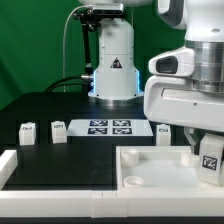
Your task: Assemble one leg
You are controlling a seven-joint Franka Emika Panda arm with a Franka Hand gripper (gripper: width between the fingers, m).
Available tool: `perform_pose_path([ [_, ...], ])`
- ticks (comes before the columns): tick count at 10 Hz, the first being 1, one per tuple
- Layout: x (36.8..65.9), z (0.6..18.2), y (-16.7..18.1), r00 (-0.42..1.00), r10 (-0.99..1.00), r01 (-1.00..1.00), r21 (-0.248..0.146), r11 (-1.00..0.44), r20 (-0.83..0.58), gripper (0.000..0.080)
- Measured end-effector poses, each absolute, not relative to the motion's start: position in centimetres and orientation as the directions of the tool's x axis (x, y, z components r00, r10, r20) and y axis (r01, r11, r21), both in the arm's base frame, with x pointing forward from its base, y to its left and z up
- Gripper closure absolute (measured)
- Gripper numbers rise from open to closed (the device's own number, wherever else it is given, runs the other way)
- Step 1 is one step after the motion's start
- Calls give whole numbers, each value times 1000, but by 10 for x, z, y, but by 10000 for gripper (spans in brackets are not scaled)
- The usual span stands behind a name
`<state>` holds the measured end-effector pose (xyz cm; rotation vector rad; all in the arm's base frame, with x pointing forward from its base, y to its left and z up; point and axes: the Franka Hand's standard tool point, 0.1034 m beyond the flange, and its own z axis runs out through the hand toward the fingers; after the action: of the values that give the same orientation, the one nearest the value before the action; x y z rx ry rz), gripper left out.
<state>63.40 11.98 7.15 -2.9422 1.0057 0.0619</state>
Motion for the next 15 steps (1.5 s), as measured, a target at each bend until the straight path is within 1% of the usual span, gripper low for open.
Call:
perform_pose_path([
  [1,634,71,120,733,-678,-679,-11,-734,-48,508],
  [3,633,71,120,505,-862,-863,8,-506,-42,508],
  [5,633,71,121,329,-944,-944,17,-330,-34,508],
  [6,633,71,121,287,-957,-958,16,-287,-39,508],
  [8,632,70,121,348,-937,-937,14,-349,-41,499],
  [9,632,70,122,350,-936,-936,14,-351,-43,321],
  [10,632,70,122,397,-917,-917,12,-398,-44,190],
  [11,632,70,122,524,-850,-851,6,-525,-45,162],
  [12,632,70,123,627,-778,-779,1,-627,-44,162],
  [13,631,70,125,753,-657,-658,-6,-753,-43,152],
  [14,631,70,126,808,-587,-588,-13,-809,-41,152],
  [15,630,68,126,885,-463,-464,-17,-886,-40,151],
])
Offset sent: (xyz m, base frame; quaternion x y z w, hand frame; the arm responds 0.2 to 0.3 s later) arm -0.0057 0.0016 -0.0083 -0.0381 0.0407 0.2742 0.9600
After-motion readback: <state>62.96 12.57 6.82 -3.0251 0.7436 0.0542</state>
